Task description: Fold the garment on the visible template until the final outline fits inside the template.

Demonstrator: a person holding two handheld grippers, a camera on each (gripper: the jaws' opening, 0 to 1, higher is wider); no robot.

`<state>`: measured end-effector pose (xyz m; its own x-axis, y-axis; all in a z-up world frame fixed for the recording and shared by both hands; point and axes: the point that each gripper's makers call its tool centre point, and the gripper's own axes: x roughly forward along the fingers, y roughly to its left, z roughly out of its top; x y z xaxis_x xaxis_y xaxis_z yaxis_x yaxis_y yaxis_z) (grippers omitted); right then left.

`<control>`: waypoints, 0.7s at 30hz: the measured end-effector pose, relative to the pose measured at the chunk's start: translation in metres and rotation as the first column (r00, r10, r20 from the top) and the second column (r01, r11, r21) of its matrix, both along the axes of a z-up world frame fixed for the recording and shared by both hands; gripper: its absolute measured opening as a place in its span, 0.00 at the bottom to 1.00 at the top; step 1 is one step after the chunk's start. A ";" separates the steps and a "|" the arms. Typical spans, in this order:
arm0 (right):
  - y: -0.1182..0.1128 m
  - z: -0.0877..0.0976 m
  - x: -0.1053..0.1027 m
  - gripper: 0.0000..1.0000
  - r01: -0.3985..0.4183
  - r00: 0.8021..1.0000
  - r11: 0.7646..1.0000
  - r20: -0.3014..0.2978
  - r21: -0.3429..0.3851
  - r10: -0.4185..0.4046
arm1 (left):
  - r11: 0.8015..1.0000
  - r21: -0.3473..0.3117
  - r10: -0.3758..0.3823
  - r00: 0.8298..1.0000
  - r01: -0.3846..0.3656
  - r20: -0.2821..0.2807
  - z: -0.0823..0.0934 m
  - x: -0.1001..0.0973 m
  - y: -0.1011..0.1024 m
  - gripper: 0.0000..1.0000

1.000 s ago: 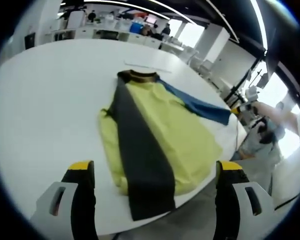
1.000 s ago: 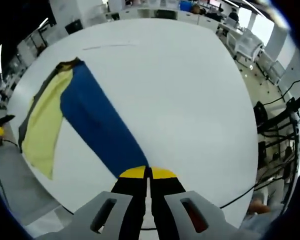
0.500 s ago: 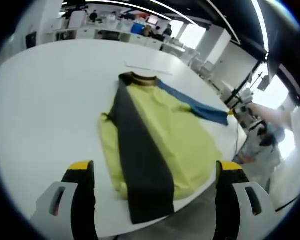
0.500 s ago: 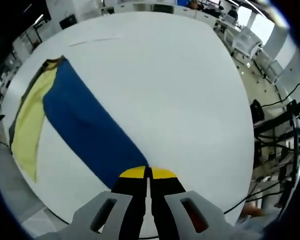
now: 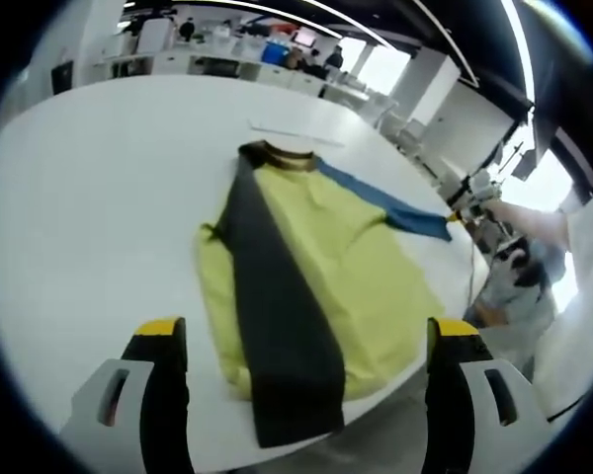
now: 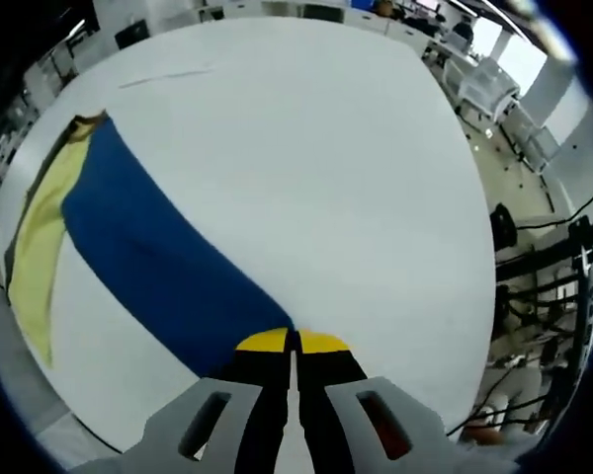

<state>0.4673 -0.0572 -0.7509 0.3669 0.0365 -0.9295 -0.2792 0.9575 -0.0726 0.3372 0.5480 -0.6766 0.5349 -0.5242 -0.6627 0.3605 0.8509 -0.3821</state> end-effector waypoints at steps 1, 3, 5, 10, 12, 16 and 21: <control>-0.001 0.000 0.002 0.02 -0.002 1.000 1.000 0.001 -0.002 0.002 | 1.000 0.000 -0.001 1.000 0.001 -0.001 0.000 0.000 0.000 0.97; -0.002 0.001 0.002 0.02 -0.003 1.000 1.000 0.004 -0.008 0.003 | 1.000 -0.001 -0.002 1.000 0.002 -0.003 -0.001 0.001 -0.002 0.97; -0.002 0.001 0.005 0.02 -0.010 1.000 1.000 0.003 -0.017 0.010 | 1.000 0.000 -0.008 1.000 0.008 -0.006 -0.001 0.000 -0.003 0.98; -0.008 0.001 0.018 0.02 -0.024 1.000 0.999 0.006 -0.041 0.024 | 1.000 -0.003 -0.019 1.000 0.019 -0.013 -0.001 -0.004 -0.006 0.98; -0.006 0.002 0.018 0.02 -0.027 1.000 0.998 0.010 -0.048 0.028 | 1.000 0.001 -0.028 0.999 0.028 -0.018 -0.002 -0.005 -0.007 0.99; -0.010 -0.002 0.032 0.02 -0.036 0.999 0.998 0.005 -0.058 0.037 | 1.000 0.001 -0.029 0.999 0.029 -0.023 -0.003 -0.003 -0.008 0.99; -0.012 -0.002 0.039 0.02 -0.045 0.999 0.996 0.009 -0.080 0.046 | 0.999 0.000 -0.036 0.999 0.036 -0.026 -0.004 0.000 -0.010 0.99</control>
<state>0.5066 -0.0697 -0.7532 0.3770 -0.0211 -0.9260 -0.3211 0.9348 -0.1521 0.3372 0.5379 -0.6806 0.4981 -0.5421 -0.6768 0.3803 0.8380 -0.3913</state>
